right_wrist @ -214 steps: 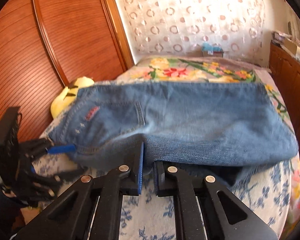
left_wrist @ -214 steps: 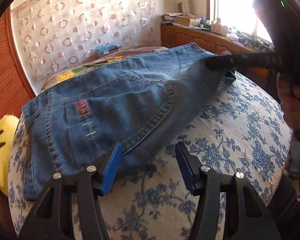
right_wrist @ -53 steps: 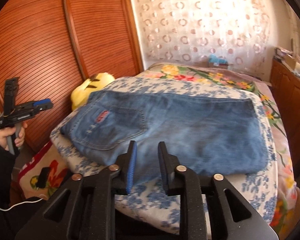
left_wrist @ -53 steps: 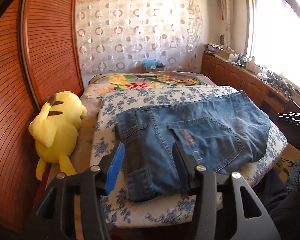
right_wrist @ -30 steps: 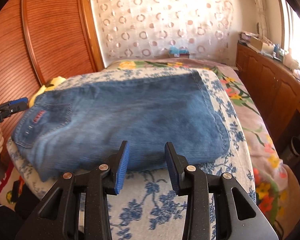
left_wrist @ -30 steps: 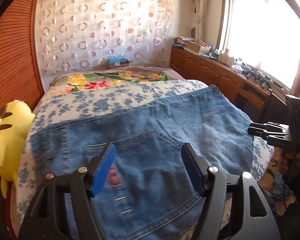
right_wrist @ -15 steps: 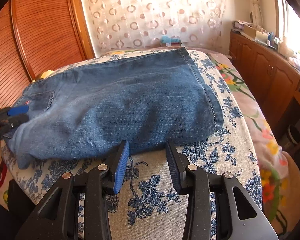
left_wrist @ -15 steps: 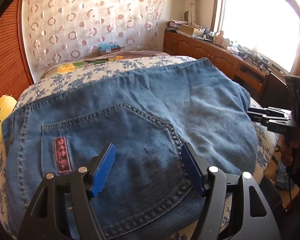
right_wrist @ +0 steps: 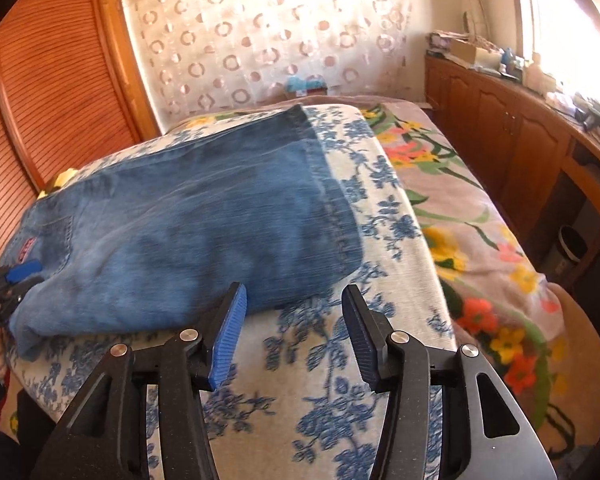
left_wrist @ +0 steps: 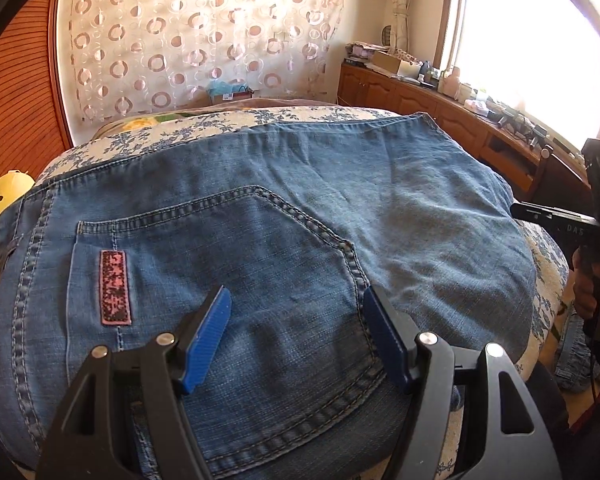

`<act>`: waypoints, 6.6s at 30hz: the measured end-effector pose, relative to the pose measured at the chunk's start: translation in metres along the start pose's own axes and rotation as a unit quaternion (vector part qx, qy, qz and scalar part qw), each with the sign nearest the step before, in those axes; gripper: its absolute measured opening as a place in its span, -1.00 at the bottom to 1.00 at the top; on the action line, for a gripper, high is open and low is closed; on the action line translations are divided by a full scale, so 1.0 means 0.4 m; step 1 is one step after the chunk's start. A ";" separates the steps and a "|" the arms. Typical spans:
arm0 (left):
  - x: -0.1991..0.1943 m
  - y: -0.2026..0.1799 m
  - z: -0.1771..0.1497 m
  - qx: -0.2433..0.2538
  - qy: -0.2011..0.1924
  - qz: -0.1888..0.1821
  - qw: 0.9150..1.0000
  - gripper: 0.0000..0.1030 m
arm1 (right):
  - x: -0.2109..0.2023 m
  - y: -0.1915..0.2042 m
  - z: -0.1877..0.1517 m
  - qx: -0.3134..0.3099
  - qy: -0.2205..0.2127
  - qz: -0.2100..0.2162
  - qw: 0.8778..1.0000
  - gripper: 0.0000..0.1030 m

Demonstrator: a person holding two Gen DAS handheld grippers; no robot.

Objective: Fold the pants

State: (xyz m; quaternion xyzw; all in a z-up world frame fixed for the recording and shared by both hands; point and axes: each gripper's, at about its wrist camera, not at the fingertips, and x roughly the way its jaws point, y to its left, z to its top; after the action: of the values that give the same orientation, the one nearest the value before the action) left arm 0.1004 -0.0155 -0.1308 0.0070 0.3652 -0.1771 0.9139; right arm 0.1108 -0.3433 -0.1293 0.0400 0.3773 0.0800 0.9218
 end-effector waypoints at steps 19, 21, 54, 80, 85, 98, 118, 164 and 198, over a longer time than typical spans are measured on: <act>-0.003 0.002 -0.006 0.000 -0.001 0.001 1.000 0.33 | 0.039 -0.035 0.039 0.038 0.009 -0.014 0.999 -0.08; -0.007 0.001 -0.005 0.003 0.000 0.001 1.000 0.33 | 0.042 -0.034 0.041 0.037 0.010 -0.007 0.999 -0.19; -0.243 0.239 0.016 -0.053 -0.072 0.090 0.992 0.33 | -0.036 0.414 0.225 -0.071 -0.068 0.160 0.982 -0.93; -0.267 0.301 -0.015 -0.075 -0.069 0.102 0.990 0.33 | -0.034 0.665 0.117 -0.171 -0.006 0.246 0.954 -0.40; -0.223 0.248 0.001 -0.057 -0.055 0.082 0.994 0.33 | -0.026 0.586 0.121 -0.163 -0.011 0.207 0.965 -0.35; -0.115 0.174 0.011 -0.026 -0.014 0.041 0.999 0.26 | 0.081 0.503 0.117 -0.141 0.028 0.156 0.977 -0.23; -0.111 0.132 0.014 -0.001 -0.018 0.009 1.000 -0.92 | 0.151 0.493 0.109 -0.151 0.057 0.152 0.975 -0.81; -0.354 0.350 -0.163 -0.107 -0.052 0.057 0.991 -0.91 | 0.153 1.085 0.277 -0.282 0.008 0.270 0.921 -0.75; -0.241 0.289 -0.085 -0.090 -0.011 0.063 0.994 -0.16 | 0.067 0.587 0.086 -0.201 0.023 0.157 0.967 -0.20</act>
State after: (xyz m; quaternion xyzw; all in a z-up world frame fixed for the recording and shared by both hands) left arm 0.0510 0.1286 -0.1046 -0.0543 0.3686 -0.0856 0.9240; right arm 0.1260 -0.1081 -0.0918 -0.0890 0.3639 0.2988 0.8777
